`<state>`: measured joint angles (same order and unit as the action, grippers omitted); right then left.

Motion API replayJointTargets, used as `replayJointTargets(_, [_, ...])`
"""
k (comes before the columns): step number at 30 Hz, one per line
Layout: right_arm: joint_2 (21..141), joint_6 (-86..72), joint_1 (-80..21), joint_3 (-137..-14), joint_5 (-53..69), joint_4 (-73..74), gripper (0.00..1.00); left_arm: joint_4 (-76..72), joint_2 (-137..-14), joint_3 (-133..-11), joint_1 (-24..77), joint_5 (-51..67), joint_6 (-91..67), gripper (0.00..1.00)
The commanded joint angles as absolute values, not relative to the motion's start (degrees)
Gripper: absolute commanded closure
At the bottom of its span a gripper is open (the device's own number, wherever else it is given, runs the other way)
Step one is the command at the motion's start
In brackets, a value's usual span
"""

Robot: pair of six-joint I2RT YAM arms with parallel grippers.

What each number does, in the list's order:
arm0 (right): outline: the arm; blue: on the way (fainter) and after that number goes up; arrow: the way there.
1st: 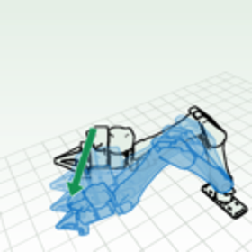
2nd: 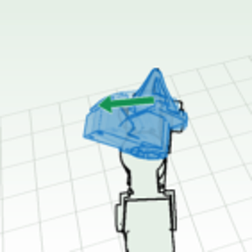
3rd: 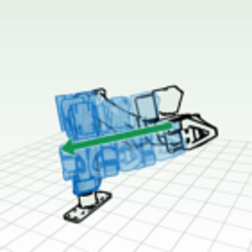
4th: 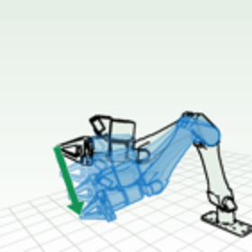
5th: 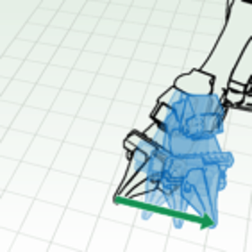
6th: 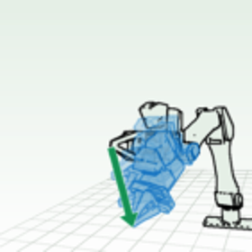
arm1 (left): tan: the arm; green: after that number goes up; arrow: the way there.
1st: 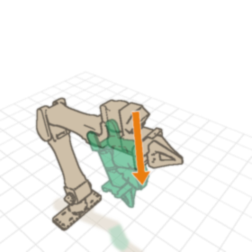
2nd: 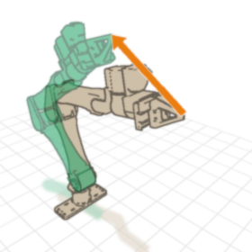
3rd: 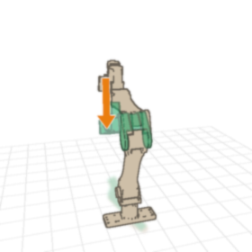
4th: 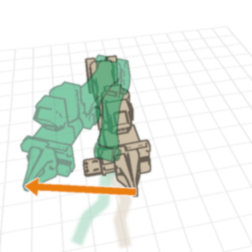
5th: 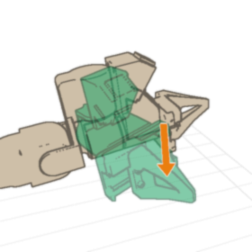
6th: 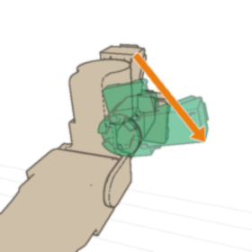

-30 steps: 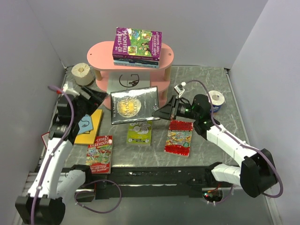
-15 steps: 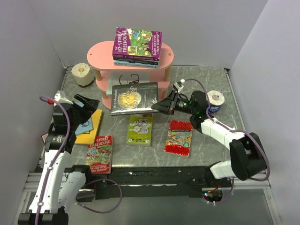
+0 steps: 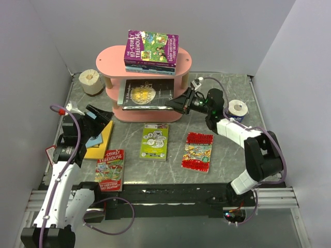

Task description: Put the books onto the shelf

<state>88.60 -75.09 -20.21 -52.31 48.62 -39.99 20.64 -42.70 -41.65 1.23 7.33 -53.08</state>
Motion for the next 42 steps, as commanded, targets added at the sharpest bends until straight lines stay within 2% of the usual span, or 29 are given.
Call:
replayJointTargets(1, [90.3, -76.5, -19.9, -57.9, 45.6, -48.0, 1.0, 16.6, -43.4, -41.8, 1.0, 10.4, -53.8, 0.15])
replayJointTargets(8, [94.6, -78.1, -20.0, -62.4, 44.6, -48.9, 1.0, 15.3, -42.9, -41.9, 1.0, 11.7, -53.5, 0.16])
replayJointTargets(16, [96.9, -76.1, -19.8, -66.2, 46.2, -42.5, 1.0, 14.2, -43.2, -40.3, 1.0, 13.0, -54.0, 0.16])
replayJointTargets(20, [98.3, -75.5, -19.0, -65.9, 48.5, -39.7, 0.65, 14.1, -43.8, -40.2, 1.0, 13.7, -53.9, 0.16])
replayJointTargets(23, [97.5, -72.9, -18.5, -65.0, 49.3, -34.9, 0.51, 14.2, -44.1, -40.3, 1.0, 13.6, -53.6, 0.16])
replayJointTargets(26, [96.6, -70.1, -17.7, -64.4, 50.2, -30.4, 0.42, 13.9, -44.6, -40.4, 1.0, 13.7, -53.5, 0.16])
replayJointTargets(29, [96.2, -67.9, -16.7, -64.9, 51.4, -27.0, 0.39, 13.5, -45.3, -40.4, 1.0, 14.1, -53.8, 0.16])
replayJointTargets(34, [93.3, -59.5, -16.0, -66.6, 49.7, -13.1, 0.35, 13.5, -46.4, -40.6, 1.0, 14.5, -53.7, 0.16])
replayJointTargets(42, [86.4, -46.7, -16.1, -71.9, 41.5, 6.8, 0.32, 13.7, -46.9, -41.7, 1.0, 14.3, -53.2, 0.16])
